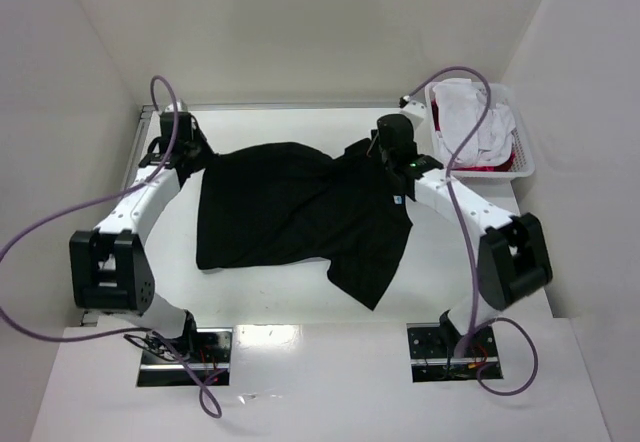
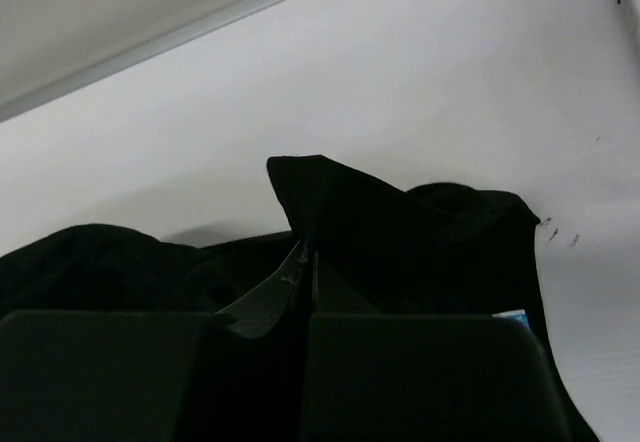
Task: Fold and stack the t-shirts
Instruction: Flatten out the tshirt, then fold the flattened tshirt in 1/3 of the way
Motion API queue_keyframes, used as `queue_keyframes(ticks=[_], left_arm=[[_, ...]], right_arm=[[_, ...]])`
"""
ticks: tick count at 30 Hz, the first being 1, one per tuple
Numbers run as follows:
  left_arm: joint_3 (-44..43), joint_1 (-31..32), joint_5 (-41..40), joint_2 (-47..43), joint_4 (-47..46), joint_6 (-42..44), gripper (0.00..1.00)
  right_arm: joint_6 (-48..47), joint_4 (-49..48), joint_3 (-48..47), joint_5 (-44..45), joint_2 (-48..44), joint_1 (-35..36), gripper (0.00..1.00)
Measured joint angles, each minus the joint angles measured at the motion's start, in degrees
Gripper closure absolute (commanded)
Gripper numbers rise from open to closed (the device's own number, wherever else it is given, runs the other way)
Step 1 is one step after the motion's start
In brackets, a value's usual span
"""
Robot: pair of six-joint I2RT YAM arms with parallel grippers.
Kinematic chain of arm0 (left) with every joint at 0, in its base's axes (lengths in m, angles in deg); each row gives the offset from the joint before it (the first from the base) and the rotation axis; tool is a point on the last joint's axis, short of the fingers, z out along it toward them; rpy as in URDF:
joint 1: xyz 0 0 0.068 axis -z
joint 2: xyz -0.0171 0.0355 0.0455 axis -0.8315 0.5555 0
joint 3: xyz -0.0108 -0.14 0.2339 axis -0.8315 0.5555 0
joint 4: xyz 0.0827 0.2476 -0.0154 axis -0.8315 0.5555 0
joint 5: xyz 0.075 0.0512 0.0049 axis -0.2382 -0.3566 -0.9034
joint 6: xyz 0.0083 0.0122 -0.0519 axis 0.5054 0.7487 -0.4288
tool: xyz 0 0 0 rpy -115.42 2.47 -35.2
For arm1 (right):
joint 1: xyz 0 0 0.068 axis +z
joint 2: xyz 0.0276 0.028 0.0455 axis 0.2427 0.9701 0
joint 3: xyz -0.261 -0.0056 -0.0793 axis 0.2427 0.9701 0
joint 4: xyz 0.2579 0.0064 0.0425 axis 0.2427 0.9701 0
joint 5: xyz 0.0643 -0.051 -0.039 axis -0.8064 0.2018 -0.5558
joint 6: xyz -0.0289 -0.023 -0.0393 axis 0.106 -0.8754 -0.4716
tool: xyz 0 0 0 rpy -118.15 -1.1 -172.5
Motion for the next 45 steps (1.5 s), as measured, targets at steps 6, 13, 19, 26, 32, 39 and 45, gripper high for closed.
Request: queue_keyframes(ticks=[6, 13, 19, 26, 32, 39, 45], left_arm=[[-5.9, -0.5, 0.1, 13.1, -0.7, -0.1, 1.00], [-21.7, -2.2, 0.8, 26.8, -1.3, 0.2, 1.00], [-34.8, -3.8, 0.8, 36.7, -1.3, 0.3, 1.00], [-42.3, -4.9, 0.9, 45.1, -1.2, 0.3, 1.00], [-48.4, -5.4, 1.7, 50.9, 0.6, 0.5, 1.00], [-50.2, -5.6, 2.5, 52.4, 1.7, 1.3, 1.00], [-37.2, -6.5, 3.8, 47.5, -0.8, 1.2, 1.00]], right_arm=[[0.1, -0.4, -7.7, -0.3, 13.4, -1.4, 1.00], [-0.1, 0.9, -26.1, -0.7, 27.7, -4.6, 1.00], [-0.2, 3.2, -41.2, -2.1, 38.5, -7.7, 1.00], [-0.2, 6.3, -51.3, -3.2, 47.8, -9.0, 1.00], [-0.3, 8.7, -53.9, -4.3, 50.8, -9.0, 1.00], [0.2, 9.0, -51.2, -4.9, 49.7, -9.1, 1.00], [1.6, 6.8, -35.1, -6.1, 41.1, -9.1, 1.00]])
